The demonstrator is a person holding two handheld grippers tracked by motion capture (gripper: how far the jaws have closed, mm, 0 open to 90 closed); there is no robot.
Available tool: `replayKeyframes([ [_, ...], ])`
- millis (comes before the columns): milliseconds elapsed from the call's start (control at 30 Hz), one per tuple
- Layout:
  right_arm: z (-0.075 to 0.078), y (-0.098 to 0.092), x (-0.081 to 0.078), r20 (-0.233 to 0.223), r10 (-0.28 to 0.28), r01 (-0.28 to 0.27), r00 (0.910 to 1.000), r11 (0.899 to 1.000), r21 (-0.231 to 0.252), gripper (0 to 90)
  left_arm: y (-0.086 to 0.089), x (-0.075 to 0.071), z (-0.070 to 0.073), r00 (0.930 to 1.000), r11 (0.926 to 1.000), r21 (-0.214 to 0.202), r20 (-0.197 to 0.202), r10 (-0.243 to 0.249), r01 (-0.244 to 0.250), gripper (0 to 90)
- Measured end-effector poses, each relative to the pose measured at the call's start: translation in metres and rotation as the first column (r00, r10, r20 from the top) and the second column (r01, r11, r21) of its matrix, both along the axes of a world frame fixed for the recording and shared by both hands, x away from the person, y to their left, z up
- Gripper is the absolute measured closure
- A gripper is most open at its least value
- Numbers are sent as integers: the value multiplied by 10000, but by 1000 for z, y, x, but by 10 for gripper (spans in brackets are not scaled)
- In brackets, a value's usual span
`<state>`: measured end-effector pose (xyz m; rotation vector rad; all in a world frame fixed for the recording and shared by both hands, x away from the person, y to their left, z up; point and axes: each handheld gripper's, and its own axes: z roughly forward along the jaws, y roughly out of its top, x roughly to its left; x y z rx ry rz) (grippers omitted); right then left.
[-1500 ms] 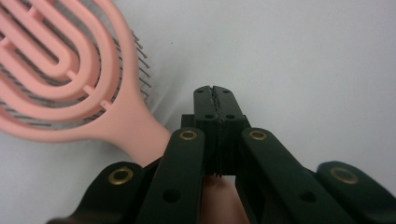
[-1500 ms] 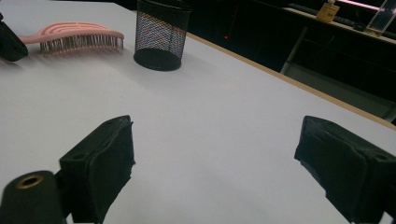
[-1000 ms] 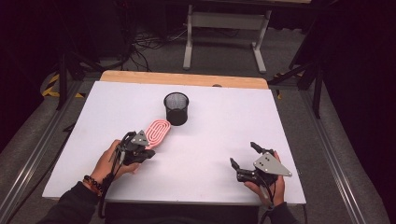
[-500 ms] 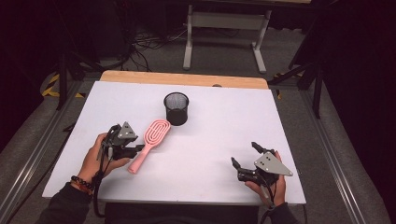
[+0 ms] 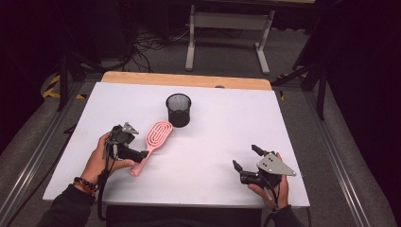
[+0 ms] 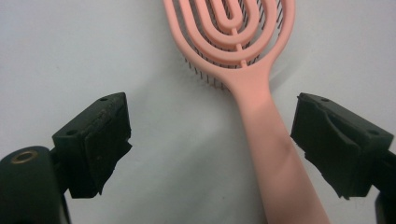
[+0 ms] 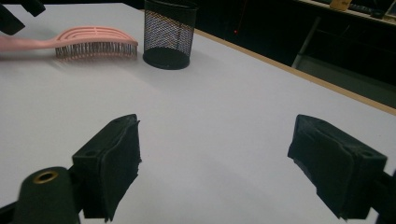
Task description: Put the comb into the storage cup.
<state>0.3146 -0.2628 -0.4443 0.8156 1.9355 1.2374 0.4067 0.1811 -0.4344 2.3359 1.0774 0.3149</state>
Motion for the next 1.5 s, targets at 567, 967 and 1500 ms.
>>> replayKeyframes([
  [567,-1,0,2,-63,-85,85,9999,10000,-42,169,-27,16,-11,9892,9989,477,-1462,89,-20,153],
  [967,-3,0,3,-181,-68,67,9998,9999,-78,172,-29,17,-14,9879,9978,657,-1549,-4,107,309],
  [1500,-5,-1,7,-565,12,1,9984,9997,239,172,-30,28,-10,9786,9956,911,-2059,-33,226,489],
])
